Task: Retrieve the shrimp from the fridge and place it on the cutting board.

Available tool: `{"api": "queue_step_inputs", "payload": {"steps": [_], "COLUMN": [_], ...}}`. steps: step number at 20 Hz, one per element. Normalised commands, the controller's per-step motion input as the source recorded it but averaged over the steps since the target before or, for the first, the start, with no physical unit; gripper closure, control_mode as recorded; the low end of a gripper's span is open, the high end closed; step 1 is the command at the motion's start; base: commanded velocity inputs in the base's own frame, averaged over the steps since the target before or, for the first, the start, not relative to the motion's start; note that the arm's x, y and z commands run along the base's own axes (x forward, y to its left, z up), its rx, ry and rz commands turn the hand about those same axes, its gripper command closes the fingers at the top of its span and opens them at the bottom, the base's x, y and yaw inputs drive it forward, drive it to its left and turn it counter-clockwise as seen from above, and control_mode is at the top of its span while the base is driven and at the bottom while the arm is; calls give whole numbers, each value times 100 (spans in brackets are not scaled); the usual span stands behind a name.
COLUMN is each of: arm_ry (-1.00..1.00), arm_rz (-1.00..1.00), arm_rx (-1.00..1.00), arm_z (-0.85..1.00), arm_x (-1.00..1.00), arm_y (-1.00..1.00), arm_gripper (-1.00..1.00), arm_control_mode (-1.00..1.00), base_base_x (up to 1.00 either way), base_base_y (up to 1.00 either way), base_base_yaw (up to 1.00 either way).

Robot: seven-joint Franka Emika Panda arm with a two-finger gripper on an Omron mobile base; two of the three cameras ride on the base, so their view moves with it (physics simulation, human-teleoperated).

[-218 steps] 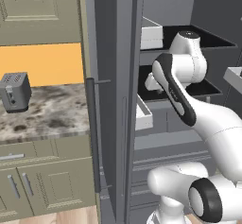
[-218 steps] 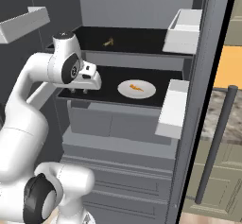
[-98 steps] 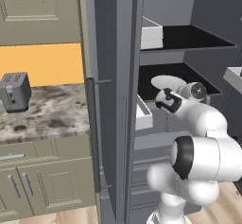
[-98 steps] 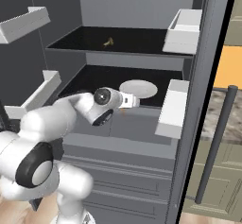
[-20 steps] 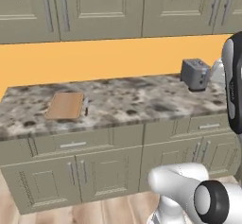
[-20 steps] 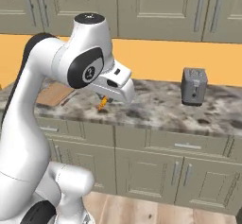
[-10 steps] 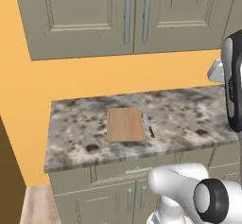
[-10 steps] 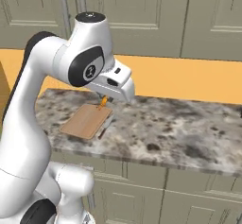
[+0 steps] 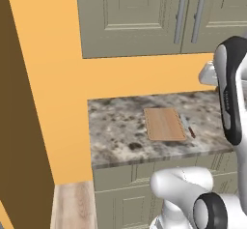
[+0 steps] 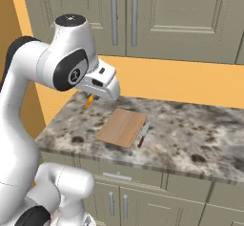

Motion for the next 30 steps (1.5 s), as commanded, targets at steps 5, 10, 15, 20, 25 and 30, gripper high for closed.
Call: {"api": "queue_step_inputs", "payload": {"steps": [5, 10, 15, 20, 25, 30], "arm_ry": [-23, 3, 11, 9, 2, 0], "arm_rz": [3, 0, 0, 0, 0, 0], "arm_rx": [-7, -8, -6, 0, 0, 0], "arm_z": [-36, -57, -74, -68, -61, -63], "arm_x": [55, 80, 77, 65, 64, 58], "arm_y": [48, 0, 0, -4, -15, -26], "arm_gripper": [100, 100, 100, 100, 100, 100], "arm_control_mode": [-100, -100, -100, -100, -100, -100], "base_base_x": [0, 0, 0, 0, 0, 0], "base_base_y": [0, 0, 0, 0, 0, 0], "base_base_yaw": [0, 0, 0, 0, 0, 0]}}
